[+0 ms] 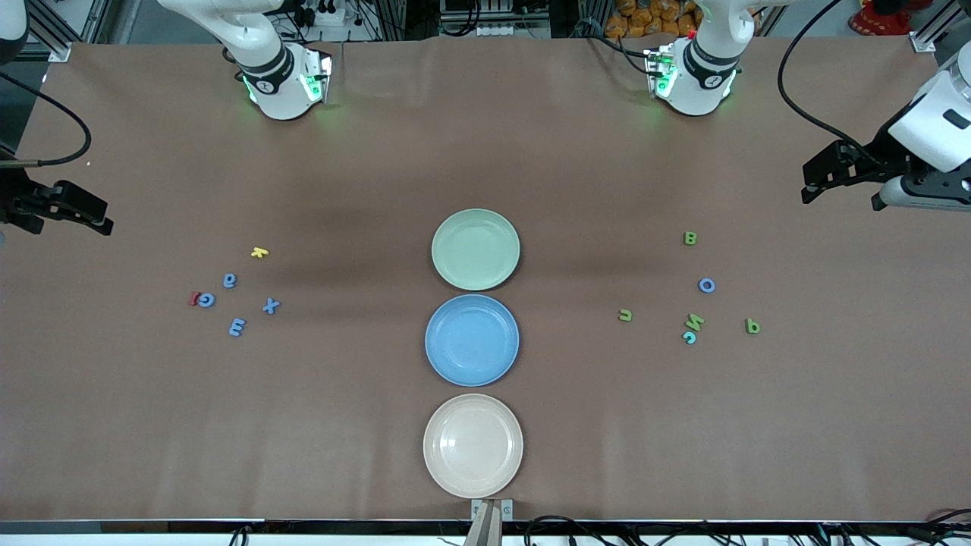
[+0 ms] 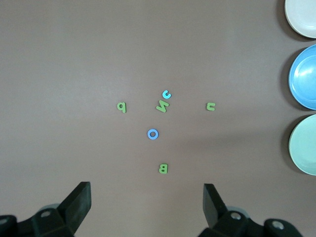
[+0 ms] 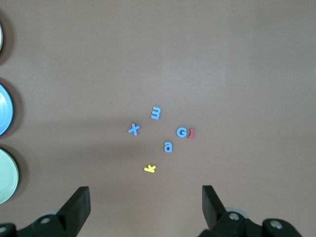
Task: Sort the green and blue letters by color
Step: 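Reach the right gripper to the blue x while the left gripper reaches green B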
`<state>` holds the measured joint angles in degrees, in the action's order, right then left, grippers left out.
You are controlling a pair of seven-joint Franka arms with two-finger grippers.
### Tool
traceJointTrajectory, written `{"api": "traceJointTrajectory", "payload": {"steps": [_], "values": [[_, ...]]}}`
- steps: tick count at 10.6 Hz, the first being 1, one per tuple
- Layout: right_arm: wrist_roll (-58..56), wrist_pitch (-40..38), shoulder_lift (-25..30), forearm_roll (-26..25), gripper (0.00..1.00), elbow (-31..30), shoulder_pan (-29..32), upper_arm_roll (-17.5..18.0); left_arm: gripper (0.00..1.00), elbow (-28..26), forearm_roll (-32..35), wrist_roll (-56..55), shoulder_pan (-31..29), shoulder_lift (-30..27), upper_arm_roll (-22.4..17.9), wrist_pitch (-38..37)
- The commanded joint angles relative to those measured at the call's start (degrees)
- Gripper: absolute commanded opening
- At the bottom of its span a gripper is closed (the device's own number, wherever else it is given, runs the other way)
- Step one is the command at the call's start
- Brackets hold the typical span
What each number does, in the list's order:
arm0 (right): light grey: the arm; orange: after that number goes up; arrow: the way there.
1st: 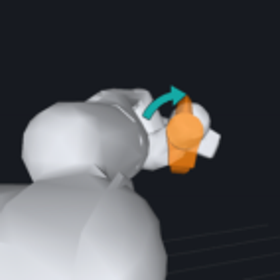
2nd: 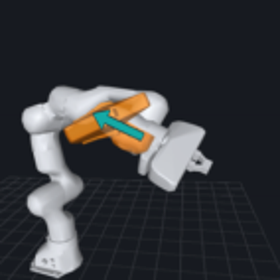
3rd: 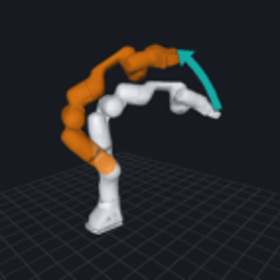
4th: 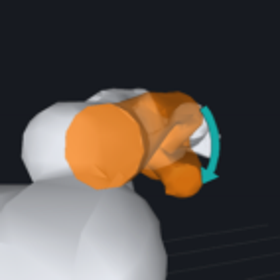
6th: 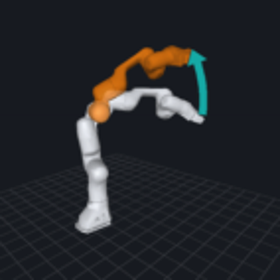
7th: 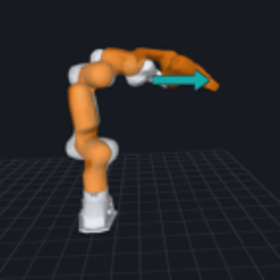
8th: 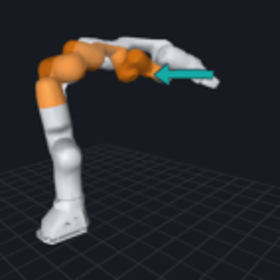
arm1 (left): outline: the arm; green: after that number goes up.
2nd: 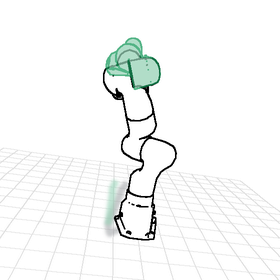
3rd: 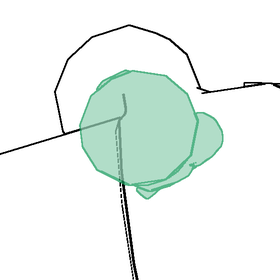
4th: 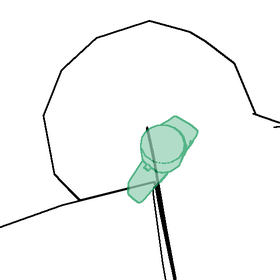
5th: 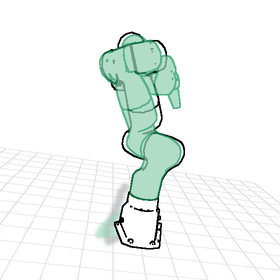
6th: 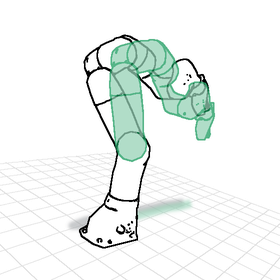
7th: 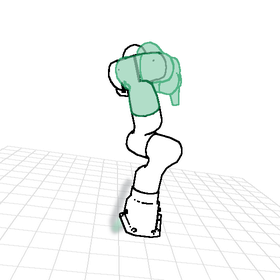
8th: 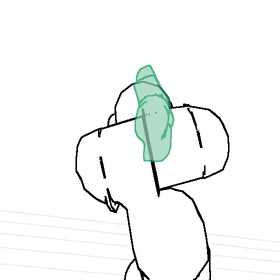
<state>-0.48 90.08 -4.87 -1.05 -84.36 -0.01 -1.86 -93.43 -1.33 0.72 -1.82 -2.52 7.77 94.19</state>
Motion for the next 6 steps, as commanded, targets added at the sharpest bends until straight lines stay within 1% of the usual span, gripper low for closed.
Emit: {"api": "traceJointTrajectory", "payload": {"steps": [1,4,6], "values": [[0.5,0.3,-0.1,1.1,1.00,-0.1,-0.2,-0.1,1.00,0.0,1.4,-1.2,-0.1,-0.5,0.3,-0.4],[0.7,0.4,-0.2,1.1,1.00,-0.2,-0.3,-0.1,1.00,-0.3,1.4,-1.4,0.0,0.5,0.4,-0.4],[0.8,0.6,-0.3,1.1,1.00,-0.2,-0.3,-0.1,1.00,-1.7,1.3,-4.7,0.4,1.0,0.8,-0.7]]}}
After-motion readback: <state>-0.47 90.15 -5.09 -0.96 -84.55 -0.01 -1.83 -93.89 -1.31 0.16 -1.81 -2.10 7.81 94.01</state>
